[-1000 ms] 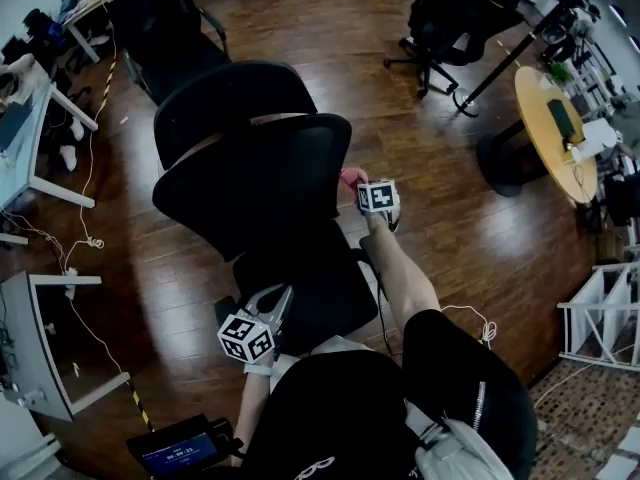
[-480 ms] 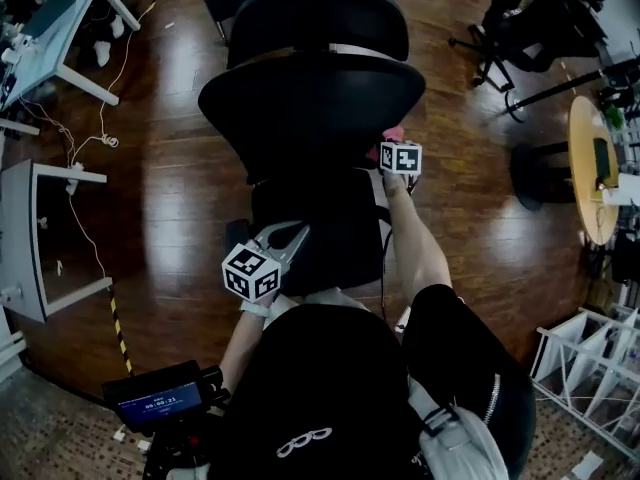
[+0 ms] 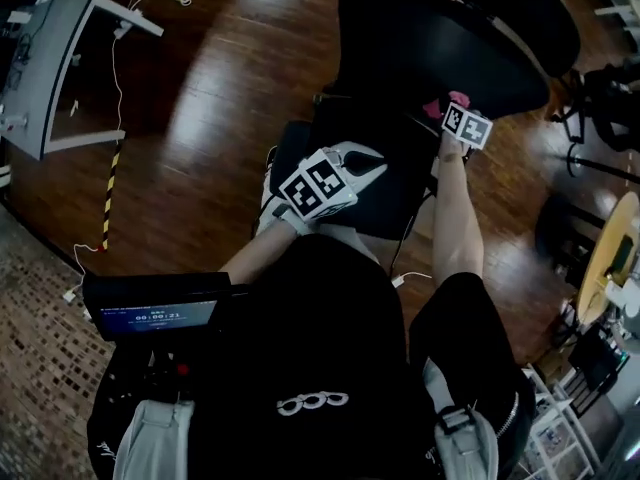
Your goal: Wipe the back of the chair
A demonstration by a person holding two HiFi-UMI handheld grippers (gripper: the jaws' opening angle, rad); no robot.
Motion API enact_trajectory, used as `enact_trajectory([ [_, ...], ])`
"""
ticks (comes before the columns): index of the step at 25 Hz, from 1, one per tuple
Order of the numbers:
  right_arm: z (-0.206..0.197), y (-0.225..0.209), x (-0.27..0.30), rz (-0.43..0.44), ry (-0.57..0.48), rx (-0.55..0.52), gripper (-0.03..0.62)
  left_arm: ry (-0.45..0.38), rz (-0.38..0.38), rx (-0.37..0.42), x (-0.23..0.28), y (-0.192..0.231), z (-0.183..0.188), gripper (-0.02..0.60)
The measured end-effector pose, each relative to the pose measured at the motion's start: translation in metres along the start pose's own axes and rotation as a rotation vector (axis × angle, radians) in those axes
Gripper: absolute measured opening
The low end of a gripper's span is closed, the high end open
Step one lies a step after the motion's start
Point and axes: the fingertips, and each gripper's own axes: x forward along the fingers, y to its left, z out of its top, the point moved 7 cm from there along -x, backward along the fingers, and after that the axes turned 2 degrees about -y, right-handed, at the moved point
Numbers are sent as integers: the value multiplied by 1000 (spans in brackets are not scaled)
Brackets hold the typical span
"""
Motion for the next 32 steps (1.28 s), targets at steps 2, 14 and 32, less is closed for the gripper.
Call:
enact_trajectory([
  [2,4,31,9,18,7,-23,43,-9,-1,6,-16,4,-5,-9],
  [14,16,185,53,166,22,-128,43,62,35,122,-79,18,-27,-9],
  [32,27,321,92,354,32,-262,43,75,22,129,-117,47,-39,-9],
])
